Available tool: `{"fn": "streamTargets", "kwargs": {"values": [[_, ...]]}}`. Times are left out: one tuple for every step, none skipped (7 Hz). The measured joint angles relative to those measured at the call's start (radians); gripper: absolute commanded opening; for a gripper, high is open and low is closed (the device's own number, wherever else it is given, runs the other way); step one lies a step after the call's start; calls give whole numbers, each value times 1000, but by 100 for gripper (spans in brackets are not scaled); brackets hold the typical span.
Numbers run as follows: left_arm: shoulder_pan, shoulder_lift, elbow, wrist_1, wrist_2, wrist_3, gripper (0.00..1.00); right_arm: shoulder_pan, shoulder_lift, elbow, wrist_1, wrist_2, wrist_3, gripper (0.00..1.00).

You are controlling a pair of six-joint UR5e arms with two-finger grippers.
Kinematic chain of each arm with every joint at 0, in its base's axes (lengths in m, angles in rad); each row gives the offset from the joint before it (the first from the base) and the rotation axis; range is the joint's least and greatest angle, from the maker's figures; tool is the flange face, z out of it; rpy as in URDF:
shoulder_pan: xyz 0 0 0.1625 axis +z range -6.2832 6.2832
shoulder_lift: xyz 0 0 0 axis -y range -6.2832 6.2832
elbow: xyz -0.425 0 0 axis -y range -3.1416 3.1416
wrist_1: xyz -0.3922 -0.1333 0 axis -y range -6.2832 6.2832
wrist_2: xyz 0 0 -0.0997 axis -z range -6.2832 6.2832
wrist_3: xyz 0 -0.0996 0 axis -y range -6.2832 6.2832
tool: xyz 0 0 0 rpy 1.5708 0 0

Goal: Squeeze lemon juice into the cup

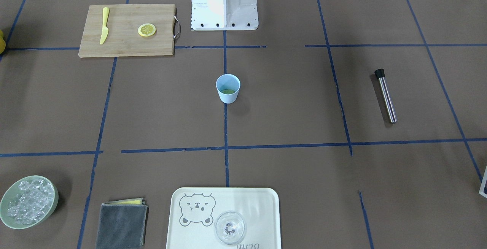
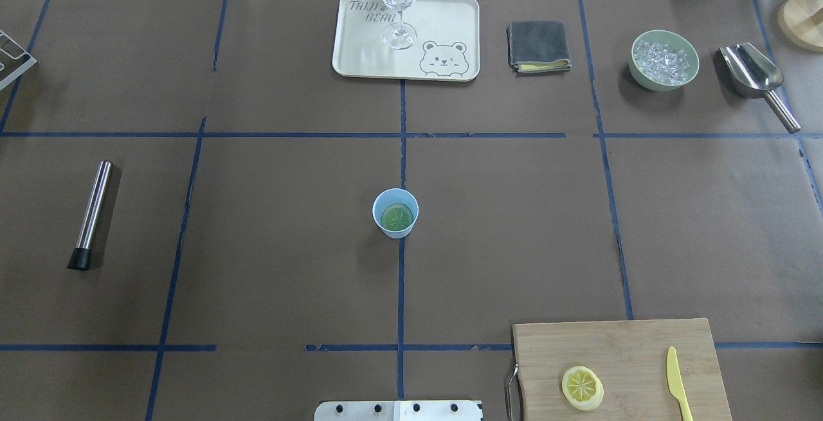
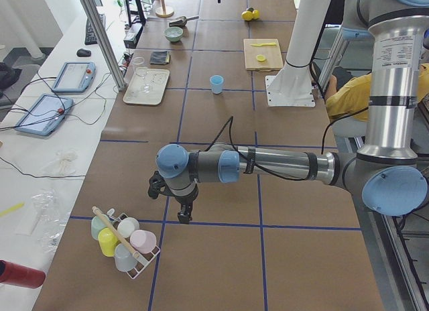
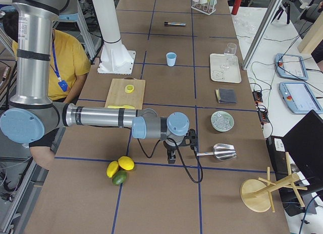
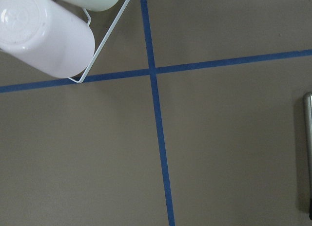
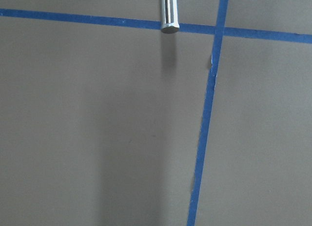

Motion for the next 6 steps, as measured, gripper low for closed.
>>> {"fn": "streamTargets", "kwargs": {"values": [[0, 7, 13, -41, -1, -1, 100, 0, 2, 12, -1, -32, 0, 100], [1, 5, 21, -64, -1, 0, 100, -2, 4, 24, -3, -47, 1, 100], [0, -4, 26, -69, -1, 2, 100, -6, 5, 37, -4, -52, 1, 100], [-2, -11, 29, -69, -1, 3, 100, -12, 6, 44, -5, -57, 1, 100], [-3, -14, 32, -64, -1, 2, 100, -24, 7, 49, -6, -67, 1, 100], [-3, -15, 33, -39, 0, 0, 100, -35, 7, 55, -7, -79, 2, 100]]}}
